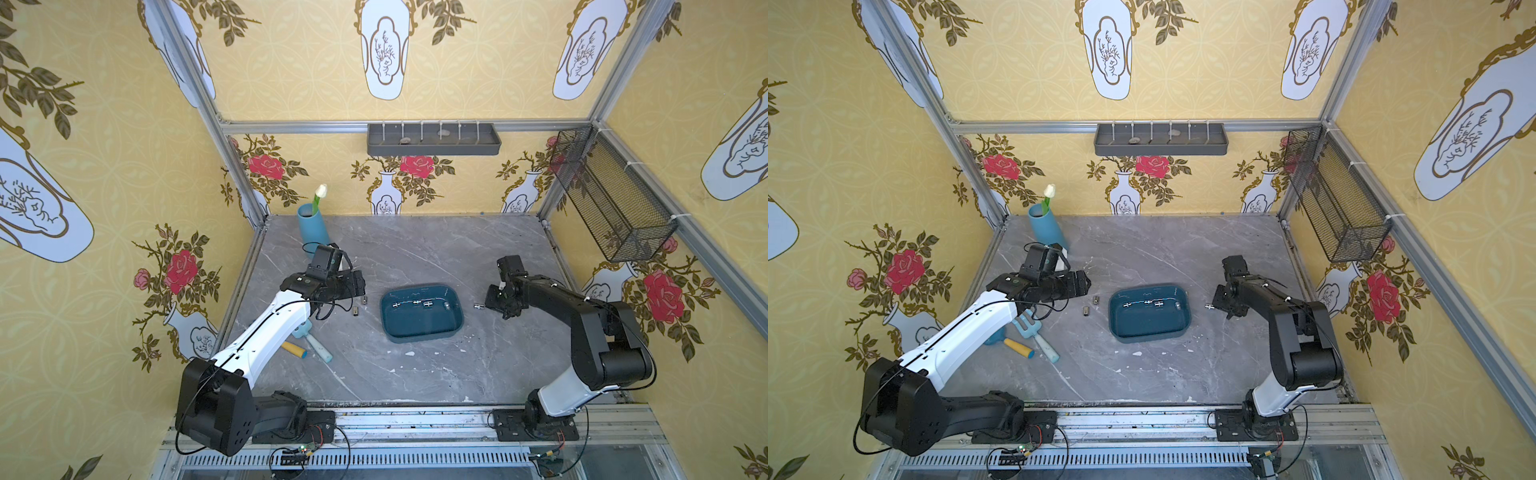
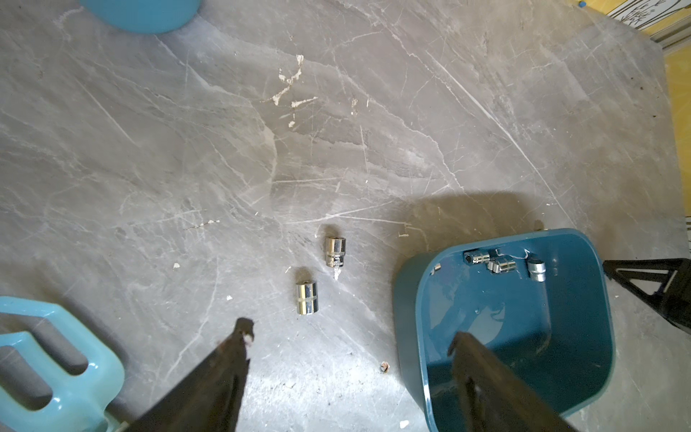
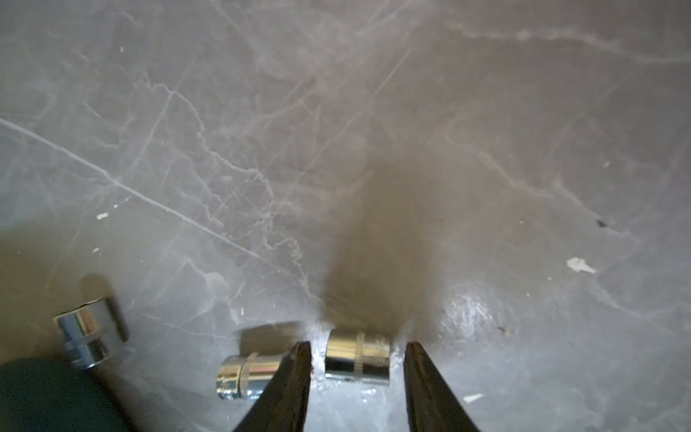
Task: Take out the socket from the storage box
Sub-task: Place the socket head at the center of the board.
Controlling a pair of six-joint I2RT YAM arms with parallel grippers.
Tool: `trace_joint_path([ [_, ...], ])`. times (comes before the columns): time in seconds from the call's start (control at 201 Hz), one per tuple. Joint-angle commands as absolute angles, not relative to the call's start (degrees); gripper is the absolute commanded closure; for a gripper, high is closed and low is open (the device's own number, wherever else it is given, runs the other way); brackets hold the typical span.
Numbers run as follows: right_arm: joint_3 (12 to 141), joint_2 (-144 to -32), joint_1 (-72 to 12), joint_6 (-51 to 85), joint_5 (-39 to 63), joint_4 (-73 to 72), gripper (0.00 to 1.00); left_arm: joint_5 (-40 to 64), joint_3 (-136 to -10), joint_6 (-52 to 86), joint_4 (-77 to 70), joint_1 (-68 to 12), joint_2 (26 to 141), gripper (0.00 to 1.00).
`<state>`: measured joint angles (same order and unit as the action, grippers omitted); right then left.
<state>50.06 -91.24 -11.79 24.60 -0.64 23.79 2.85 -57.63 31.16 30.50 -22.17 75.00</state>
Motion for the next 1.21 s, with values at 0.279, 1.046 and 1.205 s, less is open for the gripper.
trace_joint_path([
  [0.279, 52.50, -82.65, -11.84, 24.41, -1.84, 30.85, 0.48, 5.37, -59.88, 30.31, 29.01, -22.32, 76.05, 0.10],
  [1.046, 51.18, -68.28, -12.43, 28.66, 7.77, 33.05, 0.35, 1.79, -70.08, 41.74, 23.87, -43.83, 92.85, 0.12],
  [1.205, 50.21, -68.05, -12.72, 29.06, 8.03, 32.45, 0.34, -0.83, -74.02, 43.57, 23.47, -47.28, 99.04, 0.16],
])
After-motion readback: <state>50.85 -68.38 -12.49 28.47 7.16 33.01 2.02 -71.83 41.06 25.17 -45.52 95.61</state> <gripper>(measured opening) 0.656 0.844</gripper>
